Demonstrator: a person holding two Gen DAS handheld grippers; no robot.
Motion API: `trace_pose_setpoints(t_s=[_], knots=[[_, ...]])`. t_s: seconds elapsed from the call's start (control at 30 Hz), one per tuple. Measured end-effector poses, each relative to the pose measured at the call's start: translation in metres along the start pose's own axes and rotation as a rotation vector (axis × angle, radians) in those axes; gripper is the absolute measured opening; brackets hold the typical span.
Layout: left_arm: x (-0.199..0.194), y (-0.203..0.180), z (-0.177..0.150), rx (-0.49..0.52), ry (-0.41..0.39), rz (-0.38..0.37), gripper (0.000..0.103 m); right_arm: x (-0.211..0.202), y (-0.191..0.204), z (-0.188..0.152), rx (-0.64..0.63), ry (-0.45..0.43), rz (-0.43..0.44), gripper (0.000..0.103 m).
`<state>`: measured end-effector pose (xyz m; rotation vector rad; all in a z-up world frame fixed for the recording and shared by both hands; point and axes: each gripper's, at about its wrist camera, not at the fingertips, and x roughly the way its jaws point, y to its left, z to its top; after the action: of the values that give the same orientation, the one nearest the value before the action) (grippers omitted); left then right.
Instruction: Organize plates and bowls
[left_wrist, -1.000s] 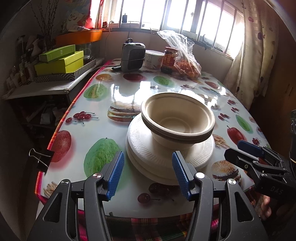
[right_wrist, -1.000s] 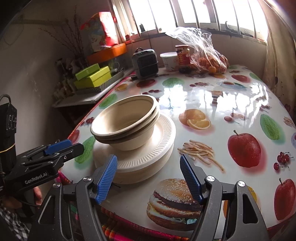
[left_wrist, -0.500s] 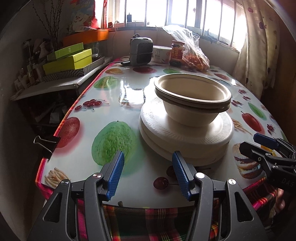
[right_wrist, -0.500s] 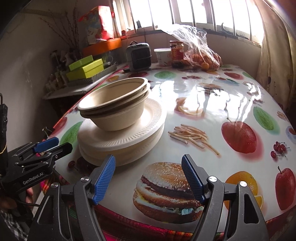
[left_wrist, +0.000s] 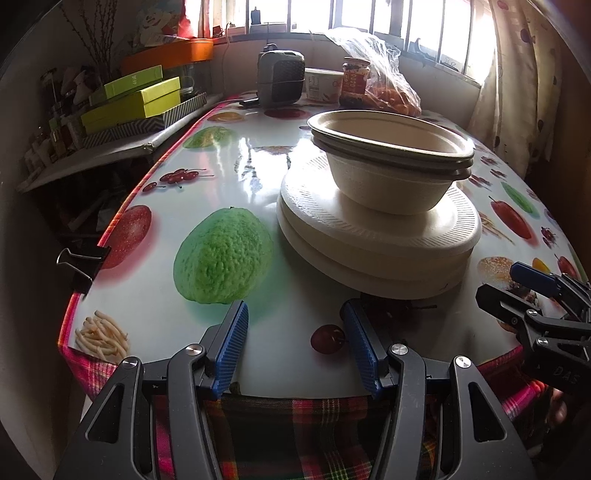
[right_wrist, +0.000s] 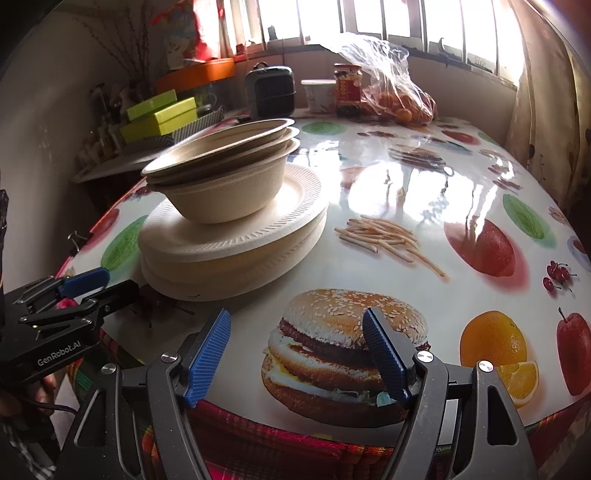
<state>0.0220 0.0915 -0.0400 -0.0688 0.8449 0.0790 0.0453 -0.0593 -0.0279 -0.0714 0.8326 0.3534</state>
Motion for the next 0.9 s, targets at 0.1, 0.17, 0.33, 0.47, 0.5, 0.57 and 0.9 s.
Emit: trace_pose_setpoints(t_s=[0.1, 0.17, 0.33, 0.47, 0.5, 0.57, 0.9], knots=[[0.0007, -0.0014, -0.0001, 0.009, 0.000, -0.008, 0.055, 0.0024, 0.0008, -0.0004, -0.001, 0.006, -0.002, 0.075], [0.0007, -0.0026, -0.0002, 0.016, -0.002, -0.009, 0.055, 0.0026, 0.0024, -0.0003, -0.004, 0.004, -0.008, 0.075], [0.0015, -0.0037, 0.0000, 0.021, -0.004, -0.006, 0.055, 0.0035, 0.0046, 0.0003, -0.008, 0.009, -0.024, 0.075], [0.0017, -0.0040, 0.0003, 0.022, -0.004, -0.005, 0.055, 0.0038, 0.0052, 0.0001, -0.004, 0.010, -0.028, 0.076], [0.0018, -0.0039, 0.0003, 0.023, -0.004, -0.004, 0.055, 0.0038, 0.0050, 0.0001, -0.004, 0.010, -0.028, 0.077], [0.0022, -0.0035, 0.0004, 0.023, -0.005, -0.004, 0.055, 0.0039, 0.0049, 0.0000, -0.003, 0.009, -0.029, 0.077], [0.0021, -0.0046, 0.0004, 0.024, -0.007, -0.004, 0.055, 0.0039, 0.0009, -0.0004, 0.000, 0.011, -0.031, 0.083]])
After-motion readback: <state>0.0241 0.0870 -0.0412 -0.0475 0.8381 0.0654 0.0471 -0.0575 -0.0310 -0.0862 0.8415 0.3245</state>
